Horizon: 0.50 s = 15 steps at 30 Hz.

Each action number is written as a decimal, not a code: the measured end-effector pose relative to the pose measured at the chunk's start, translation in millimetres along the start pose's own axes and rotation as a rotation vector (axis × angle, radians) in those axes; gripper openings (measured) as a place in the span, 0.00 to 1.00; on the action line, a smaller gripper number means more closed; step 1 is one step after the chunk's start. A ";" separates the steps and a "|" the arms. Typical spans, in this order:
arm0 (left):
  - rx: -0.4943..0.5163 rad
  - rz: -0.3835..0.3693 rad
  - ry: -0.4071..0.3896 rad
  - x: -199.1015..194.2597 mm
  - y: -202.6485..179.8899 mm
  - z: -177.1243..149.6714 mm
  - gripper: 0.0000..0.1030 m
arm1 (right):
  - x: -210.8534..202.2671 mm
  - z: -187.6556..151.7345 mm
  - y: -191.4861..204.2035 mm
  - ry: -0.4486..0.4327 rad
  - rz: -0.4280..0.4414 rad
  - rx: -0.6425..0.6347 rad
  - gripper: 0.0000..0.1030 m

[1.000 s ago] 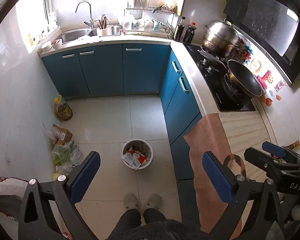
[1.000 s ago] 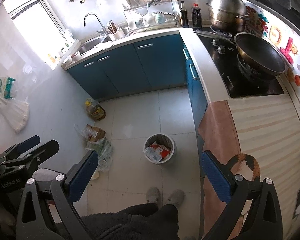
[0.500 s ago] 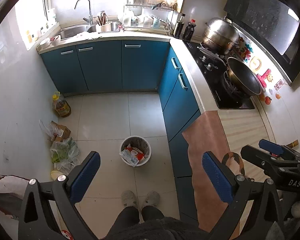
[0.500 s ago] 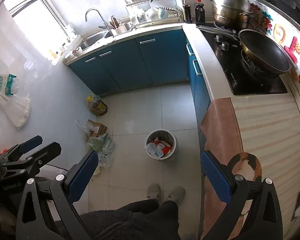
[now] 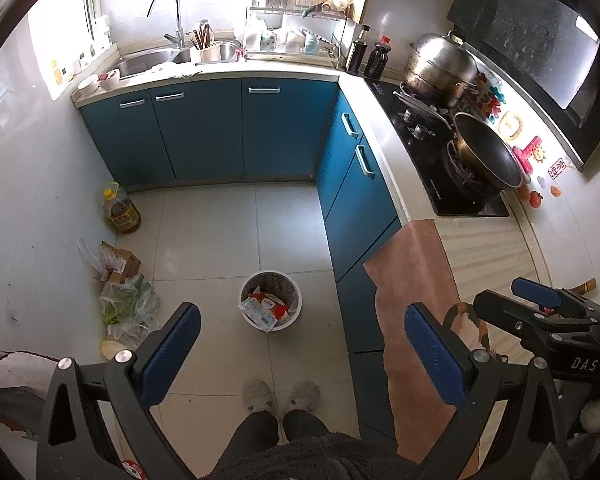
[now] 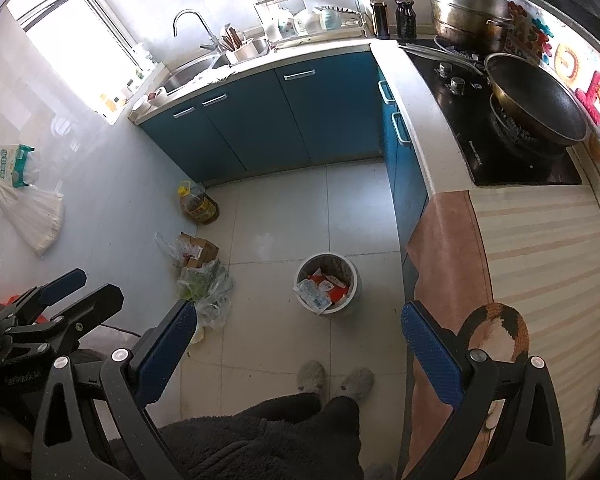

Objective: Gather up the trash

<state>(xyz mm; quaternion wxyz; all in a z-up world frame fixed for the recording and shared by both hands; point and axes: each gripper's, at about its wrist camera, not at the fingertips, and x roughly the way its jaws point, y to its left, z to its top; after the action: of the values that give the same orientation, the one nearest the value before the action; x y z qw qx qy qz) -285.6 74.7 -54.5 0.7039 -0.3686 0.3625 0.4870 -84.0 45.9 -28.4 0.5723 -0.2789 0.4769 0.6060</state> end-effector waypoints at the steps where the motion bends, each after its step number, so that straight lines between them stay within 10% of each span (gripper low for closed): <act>1: -0.003 0.002 0.001 0.7 -2.3 -2.7 1.00 | 0.6 -0.3 -0.4 0.003 0.002 0.003 1.00; 15: -0.021 -0.005 0.019 1.5 -6.4 -8.8 1.00 | 4.9 -5.3 -6.2 0.031 0.008 0.012 1.00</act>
<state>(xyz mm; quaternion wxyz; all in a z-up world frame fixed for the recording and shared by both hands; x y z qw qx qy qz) -280.4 66.0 -58.9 0.6978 -0.3814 0.3630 0.4856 -80.1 42.5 -36.4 0.5641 -0.2829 0.4906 0.6009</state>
